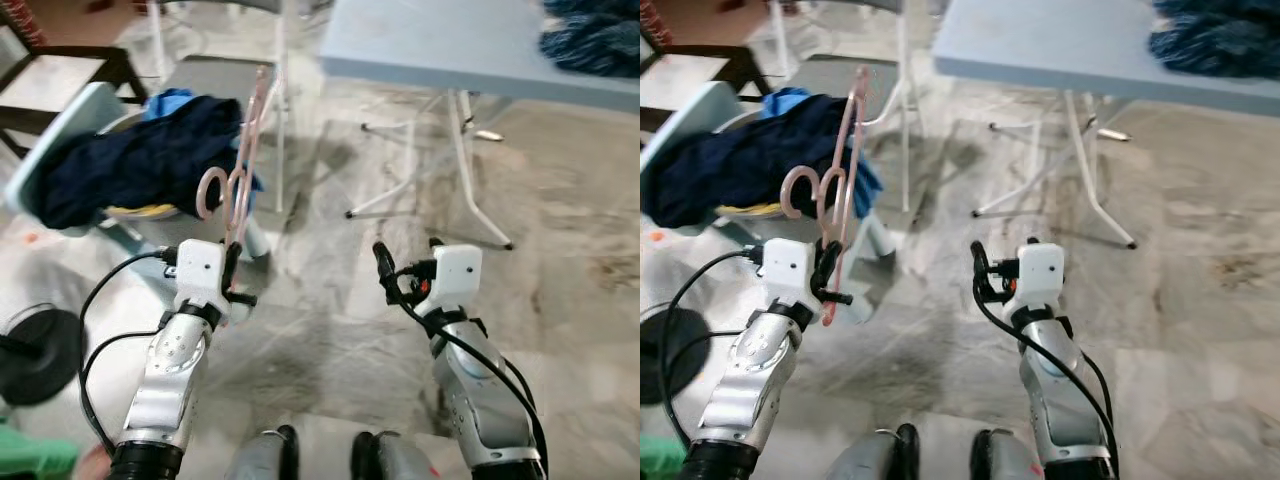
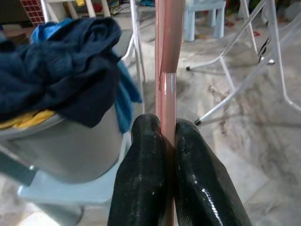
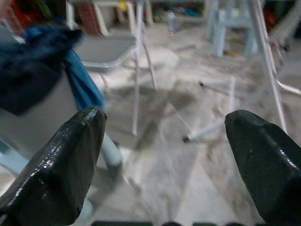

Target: Hang hanger

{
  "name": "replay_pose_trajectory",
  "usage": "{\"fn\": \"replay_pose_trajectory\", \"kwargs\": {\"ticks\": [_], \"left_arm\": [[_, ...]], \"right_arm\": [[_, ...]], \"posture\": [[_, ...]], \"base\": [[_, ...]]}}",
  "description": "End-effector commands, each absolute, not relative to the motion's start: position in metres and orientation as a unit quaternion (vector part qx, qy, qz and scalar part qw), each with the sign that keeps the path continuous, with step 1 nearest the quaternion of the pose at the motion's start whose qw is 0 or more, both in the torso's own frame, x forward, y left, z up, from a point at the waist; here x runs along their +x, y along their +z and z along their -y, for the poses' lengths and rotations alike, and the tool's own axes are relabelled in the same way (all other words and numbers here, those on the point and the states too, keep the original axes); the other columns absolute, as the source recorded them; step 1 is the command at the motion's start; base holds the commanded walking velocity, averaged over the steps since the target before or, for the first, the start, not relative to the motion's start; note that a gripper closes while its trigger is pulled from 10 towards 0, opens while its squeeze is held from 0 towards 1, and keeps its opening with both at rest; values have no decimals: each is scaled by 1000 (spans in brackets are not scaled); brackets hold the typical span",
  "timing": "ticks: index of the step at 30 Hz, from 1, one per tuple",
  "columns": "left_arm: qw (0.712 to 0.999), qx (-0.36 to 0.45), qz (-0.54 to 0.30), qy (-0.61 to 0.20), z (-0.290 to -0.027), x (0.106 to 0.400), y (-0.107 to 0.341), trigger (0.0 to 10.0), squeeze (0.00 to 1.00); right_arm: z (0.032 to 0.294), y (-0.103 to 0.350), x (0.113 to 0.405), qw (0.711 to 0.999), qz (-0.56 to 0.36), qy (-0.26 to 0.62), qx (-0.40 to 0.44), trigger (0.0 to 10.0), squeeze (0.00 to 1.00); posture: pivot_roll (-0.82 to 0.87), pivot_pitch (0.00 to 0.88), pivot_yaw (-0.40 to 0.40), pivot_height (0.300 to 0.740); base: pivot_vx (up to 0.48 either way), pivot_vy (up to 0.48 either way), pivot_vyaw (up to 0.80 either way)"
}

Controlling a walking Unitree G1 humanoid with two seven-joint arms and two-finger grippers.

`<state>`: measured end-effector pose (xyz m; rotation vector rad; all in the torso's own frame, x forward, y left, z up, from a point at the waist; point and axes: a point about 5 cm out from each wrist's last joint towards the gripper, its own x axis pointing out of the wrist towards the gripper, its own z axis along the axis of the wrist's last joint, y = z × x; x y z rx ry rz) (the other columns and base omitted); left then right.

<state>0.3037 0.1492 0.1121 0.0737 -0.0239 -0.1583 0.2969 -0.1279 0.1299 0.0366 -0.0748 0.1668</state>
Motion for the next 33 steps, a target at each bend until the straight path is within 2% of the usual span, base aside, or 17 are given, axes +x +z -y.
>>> {"fn": "replay_pose_trajectory", "kwargs": {"ticks": [1,9,12,19,33], "left_arm": [[995,40,19,-94,-145,302,112,10000,0],[993,22,14,-117,-143,299,107,10000,0],[992,21,11,-126,-144,298,103,10000,0],[989,13,18,-148,-142,306,106,10000,0],[987,-7,27,-160,-134,311,106,10000,0]], "right_arm": [[134,123,294,996,29,74,28,10000,0],[148,127,297,998,53,17,25,10000,0],[159,125,299,998,54,-23,24,10000,0],[160,121,302,997,53,-36,32,10000,0],[154,122,310,998,63,-19,25,10000,0]], "posture": [[102,270,19,740],[114,209,13,740],[118,143,12,740],[114,97,22,740],[120,86,13,740]], "base": [[0,0,-669],[0,0,0],[0,0,0],[0,0,0],[376,0,-800]]}}
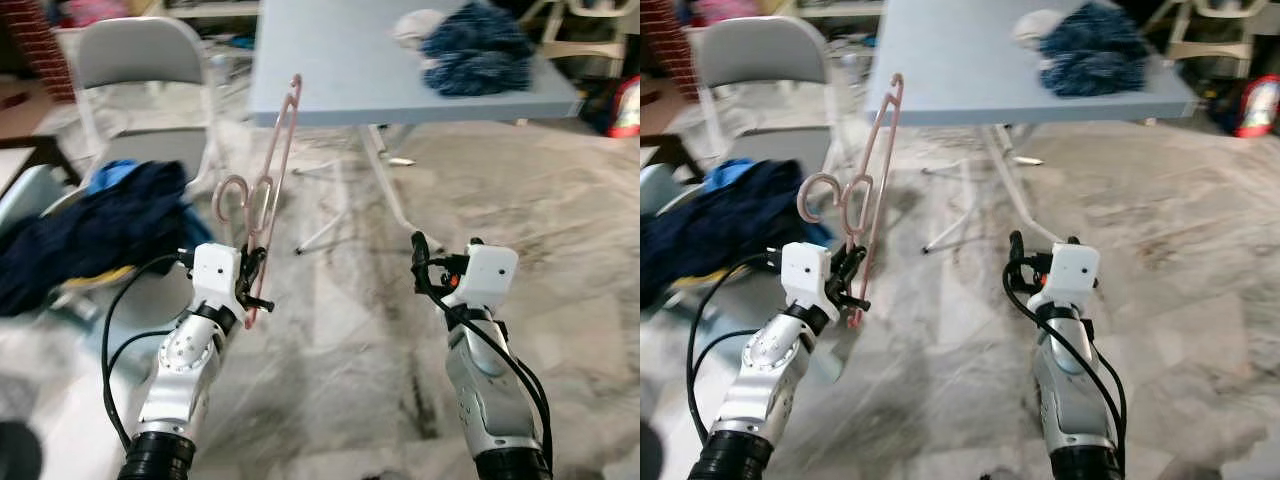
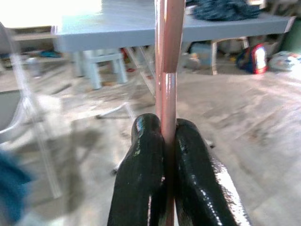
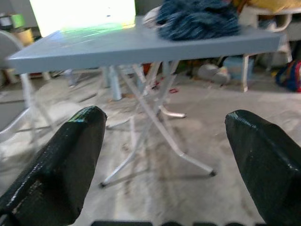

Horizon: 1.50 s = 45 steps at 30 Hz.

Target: Hang hanger

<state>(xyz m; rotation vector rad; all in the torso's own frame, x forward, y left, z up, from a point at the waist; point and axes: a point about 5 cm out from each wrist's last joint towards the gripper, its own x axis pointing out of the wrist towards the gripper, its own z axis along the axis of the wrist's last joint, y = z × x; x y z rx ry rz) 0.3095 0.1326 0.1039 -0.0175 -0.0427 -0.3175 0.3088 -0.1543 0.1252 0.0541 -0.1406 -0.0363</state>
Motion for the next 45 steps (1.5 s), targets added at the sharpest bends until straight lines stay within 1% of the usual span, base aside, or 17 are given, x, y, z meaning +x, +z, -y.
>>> {"fn": "replay_pose_trajectory", "kwargs": {"ticks": [1,8,20,22,27,32,34,45], "left_arm": [[987,-7,28,-159,-134,311,106,10000,0],[986,4,35,-162,-134,309,106,10000,0],[986,-5,28,-164,-131,306,102,10000,0],[988,-7,16,-153,-131,307,99,10000,0],[990,-21,-6,-140,-128,308,95,10000,0],[987,-30,-9,-157,-128,308,95,10000,0],[988,-32,-10,-154,-129,308,96,10000,0],[987,-27,-17,-159,-134,306,95,10000,0]], "right_arm": [[154,122,310,998,63,-19,25,10000,0],[154,121,310,998,62,-16,22,10000,0],[155,116,306,998,53,-17,18,10000,0],[155,116,305,998,52,-17,17,10000,0],[156,115,304,998,50,-16,16,10000,0],[157,115,303,999,47,-17,18,10000,0],[157,115,304,999,45,-17,17,10000,0],[156,113,301,999,38,-17,18,10000,0]], "posture": [[120,86,13,740],[118,101,4,740],[100,141,0,740],[99,145,0,740],[97,158,-4,740],[97,169,-9,740],[97,172,-9,740],[95,194,-2,740]], "base": [[390,0,-800],[390,0,-723],[386,0,-800],[0,0,-513],[0,0,0],[0,0,0],[0,311,0],[0,328,-778]]}}
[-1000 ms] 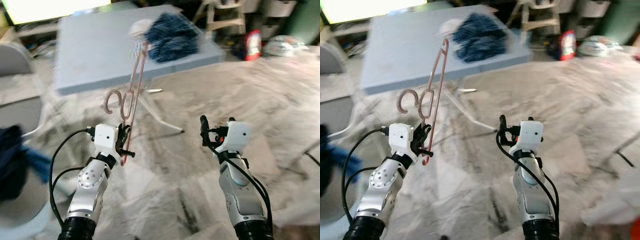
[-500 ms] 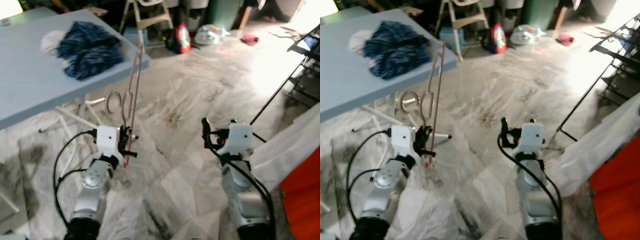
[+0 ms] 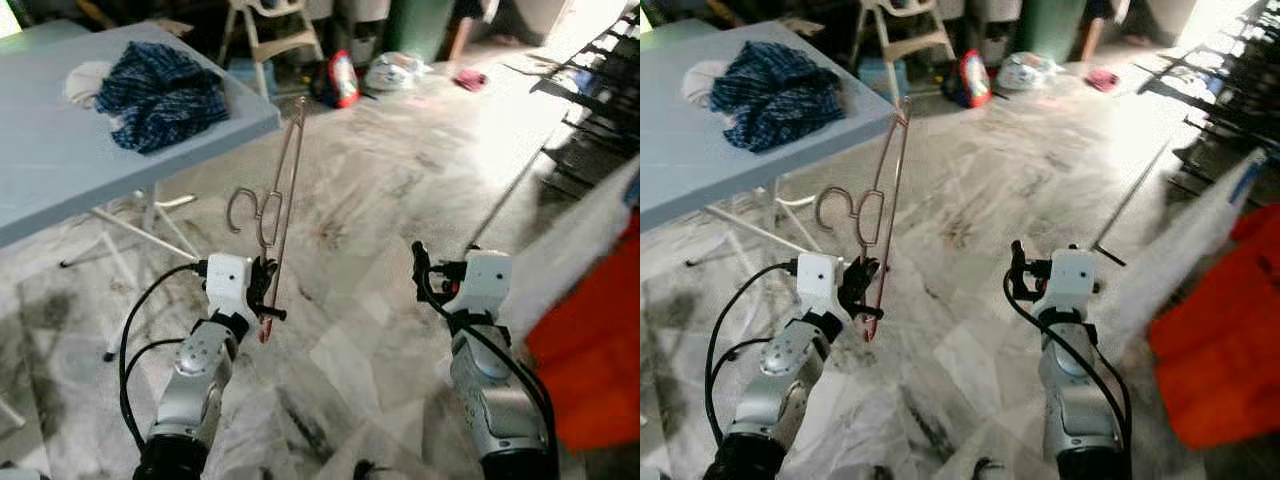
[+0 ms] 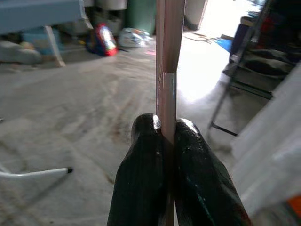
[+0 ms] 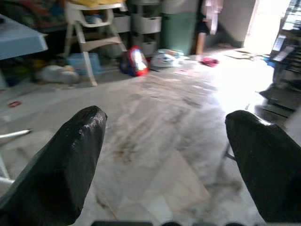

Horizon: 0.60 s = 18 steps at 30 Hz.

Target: Hang hanger

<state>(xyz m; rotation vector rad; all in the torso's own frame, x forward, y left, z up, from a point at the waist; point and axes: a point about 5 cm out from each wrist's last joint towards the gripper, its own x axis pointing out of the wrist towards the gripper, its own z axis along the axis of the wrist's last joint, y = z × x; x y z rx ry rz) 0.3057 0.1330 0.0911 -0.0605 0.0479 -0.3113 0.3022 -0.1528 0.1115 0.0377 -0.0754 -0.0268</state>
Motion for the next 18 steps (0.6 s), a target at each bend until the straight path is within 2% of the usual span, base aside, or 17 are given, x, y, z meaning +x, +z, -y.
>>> {"fn": "replay_pose_trajectory", "kwargs": {"ticks": [1,7,18], "left_arm": [[987,-25,-18,-159,-134,306,95,10000,0],[986,-22,-18,-162,-134,307,97,10000,0],[986,-16,-18,-168,-135,307,97,10000,0]], "right_arm": [[155,113,300,999,37,-18,18,10000,0],[155,112,299,999,37,-18,20,10000,0],[154,113,299,999,38,-20,21,10000,0]], "posture": [[95,195,-1,740],[92,198,4,740],[93,195,10,740]], "base": [[0,311,-800],[0,327,-625],[0,375,-121]]}}
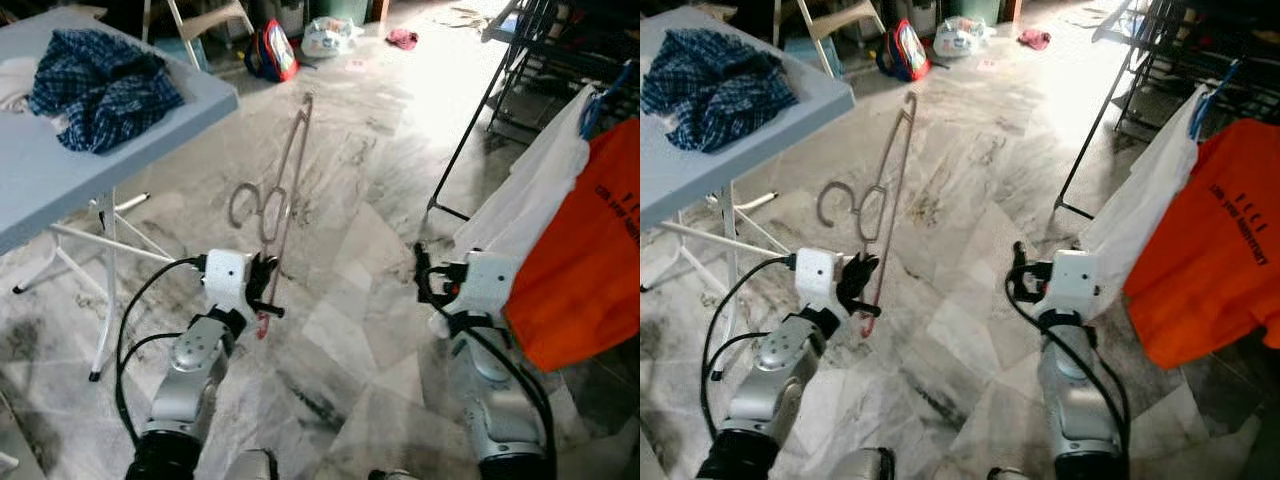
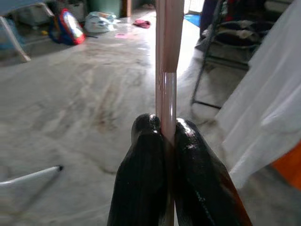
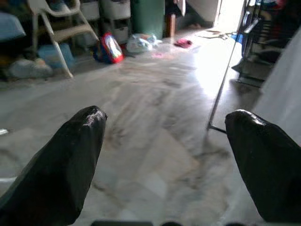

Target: Hang hanger

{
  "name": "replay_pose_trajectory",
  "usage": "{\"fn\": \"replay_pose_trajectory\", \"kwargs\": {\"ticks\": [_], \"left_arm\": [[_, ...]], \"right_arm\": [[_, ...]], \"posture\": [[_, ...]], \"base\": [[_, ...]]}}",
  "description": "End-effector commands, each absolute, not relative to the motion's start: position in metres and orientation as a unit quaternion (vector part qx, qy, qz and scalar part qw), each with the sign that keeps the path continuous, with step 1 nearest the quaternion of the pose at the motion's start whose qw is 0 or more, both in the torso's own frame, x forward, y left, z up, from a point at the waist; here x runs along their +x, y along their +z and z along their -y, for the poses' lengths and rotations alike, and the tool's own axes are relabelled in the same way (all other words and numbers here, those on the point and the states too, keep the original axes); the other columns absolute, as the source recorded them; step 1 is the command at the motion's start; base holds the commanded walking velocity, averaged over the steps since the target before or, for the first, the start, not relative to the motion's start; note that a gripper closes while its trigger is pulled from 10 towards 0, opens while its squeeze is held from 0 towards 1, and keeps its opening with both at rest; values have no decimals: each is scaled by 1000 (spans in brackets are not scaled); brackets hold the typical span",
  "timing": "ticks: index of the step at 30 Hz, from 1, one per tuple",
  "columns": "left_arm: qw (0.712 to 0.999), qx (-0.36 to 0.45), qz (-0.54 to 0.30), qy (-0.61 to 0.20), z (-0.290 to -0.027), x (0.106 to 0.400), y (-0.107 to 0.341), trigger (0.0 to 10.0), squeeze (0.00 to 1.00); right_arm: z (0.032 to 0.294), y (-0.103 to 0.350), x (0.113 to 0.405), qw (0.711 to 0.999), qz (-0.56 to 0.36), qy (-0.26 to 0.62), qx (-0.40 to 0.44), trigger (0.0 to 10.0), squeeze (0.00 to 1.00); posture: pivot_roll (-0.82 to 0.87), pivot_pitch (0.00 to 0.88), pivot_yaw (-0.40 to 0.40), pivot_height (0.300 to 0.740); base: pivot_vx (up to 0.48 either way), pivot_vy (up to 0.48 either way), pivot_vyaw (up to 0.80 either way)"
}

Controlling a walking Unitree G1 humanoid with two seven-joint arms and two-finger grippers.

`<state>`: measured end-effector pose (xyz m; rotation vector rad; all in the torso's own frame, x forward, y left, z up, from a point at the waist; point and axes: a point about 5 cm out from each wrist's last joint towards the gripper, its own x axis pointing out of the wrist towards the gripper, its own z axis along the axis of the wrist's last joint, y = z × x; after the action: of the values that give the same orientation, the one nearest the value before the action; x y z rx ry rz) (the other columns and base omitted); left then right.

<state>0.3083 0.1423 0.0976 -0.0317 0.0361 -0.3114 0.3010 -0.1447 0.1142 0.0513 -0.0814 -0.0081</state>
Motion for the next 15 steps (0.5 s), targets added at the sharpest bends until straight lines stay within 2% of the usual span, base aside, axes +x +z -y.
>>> {"fn": "replay_pose_trajectory", "kwargs": {"ticks": [1,7,15], "left_arm": [[986,-16,-18,-168,-135,307,97,10000,0],[985,-14,-20,-173,-135,306,97,10000,0],[984,-12,-22,-175,-136,307,97,10000,0]], "right_arm": [[154,113,299,999,38,-20,21,10000,0],[154,113,299,999,37,-20,21,10000,0],[153,112,299,999,35,-19,22,10000,0]], "posture": [[93,195,10,740],[95,194,11,740],[98,198,15,740]], "base": [[0,412,0],[0,470,0],[0,480,-734]]}}
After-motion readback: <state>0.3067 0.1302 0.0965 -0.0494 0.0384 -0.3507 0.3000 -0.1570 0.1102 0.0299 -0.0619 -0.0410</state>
